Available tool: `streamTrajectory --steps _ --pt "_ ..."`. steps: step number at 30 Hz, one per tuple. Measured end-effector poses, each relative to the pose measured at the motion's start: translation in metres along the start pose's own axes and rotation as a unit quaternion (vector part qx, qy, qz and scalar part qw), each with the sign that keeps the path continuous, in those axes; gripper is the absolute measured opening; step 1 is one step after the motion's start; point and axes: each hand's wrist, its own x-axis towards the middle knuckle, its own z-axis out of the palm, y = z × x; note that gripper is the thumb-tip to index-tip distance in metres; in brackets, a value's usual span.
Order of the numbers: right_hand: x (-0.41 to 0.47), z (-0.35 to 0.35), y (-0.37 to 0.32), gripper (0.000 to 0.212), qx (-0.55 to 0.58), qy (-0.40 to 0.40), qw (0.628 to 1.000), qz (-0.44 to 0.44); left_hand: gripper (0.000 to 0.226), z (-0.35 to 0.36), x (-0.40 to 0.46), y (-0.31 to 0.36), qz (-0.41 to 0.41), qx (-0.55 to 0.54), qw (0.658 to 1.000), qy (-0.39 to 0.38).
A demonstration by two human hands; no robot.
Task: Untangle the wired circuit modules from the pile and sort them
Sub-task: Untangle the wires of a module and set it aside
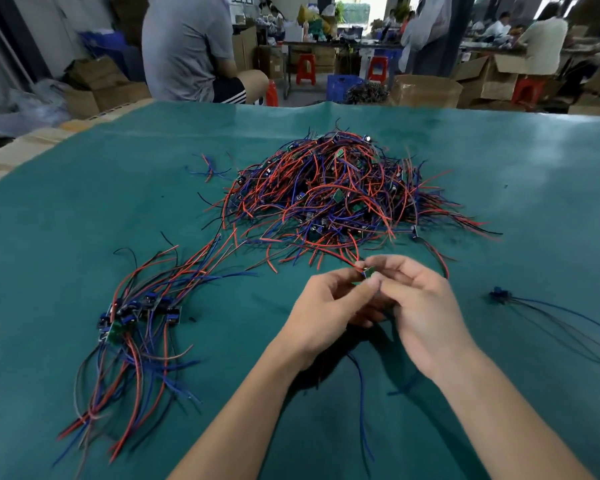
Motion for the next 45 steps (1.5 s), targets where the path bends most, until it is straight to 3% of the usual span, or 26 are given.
streamTrajectory --steps 4,10,16,20,25,31,39,45 --pt "0.002 -0.003 -0.004 0.025 -0.001 -0.006 1.000 -0.015 0.020 -0.003 0.000 -0.003 0.029 0.029 0.999 0.016" --pt "0.001 -0.001 -0.002 0.024 -0.076 0.021 0.994 -0.070 0.012 -0.004 0.001 -0.003 0.031 -0.029 0.999 0.028" --pt "0.003 -0.004 0.003 0.016 -0.199 0.022 0.969 -0.146 0.009 -0.006 0.001 -0.001 0.013 -0.051 0.998 0.027" --pt "0.004 -0.007 0.004 0.012 -0.151 0.036 0.975 -0.157 0.012 -0.005 0.002 -0.001 -0.002 -0.060 0.997 0.049" --pt "0.003 -0.006 -0.004 0.014 -0.070 0.024 0.991 -0.110 0.006 -0.006 0.002 0.000 -0.018 -0.081 0.996 0.033" --pt "0.002 -0.006 -0.007 0.018 -0.083 0.010 0.990 -0.114 0.014 -0.008 0.001 -0.001 -0.008 -0.044 0.999 0.005" --pt "0.013 -0.023 -0.011 0.024 -0.122 0.131 0.966 -0.185 0.009 -0.010 0.000 0.000 0.007 -0.024 1.000 -0.002" --pt "0.021 -0.057 -0.032 0.022 -0.050 0.287 0.936 -0.200 0.008 -0.011 0.000 -0.004 0.021 -0.012 0.999 -0.030"
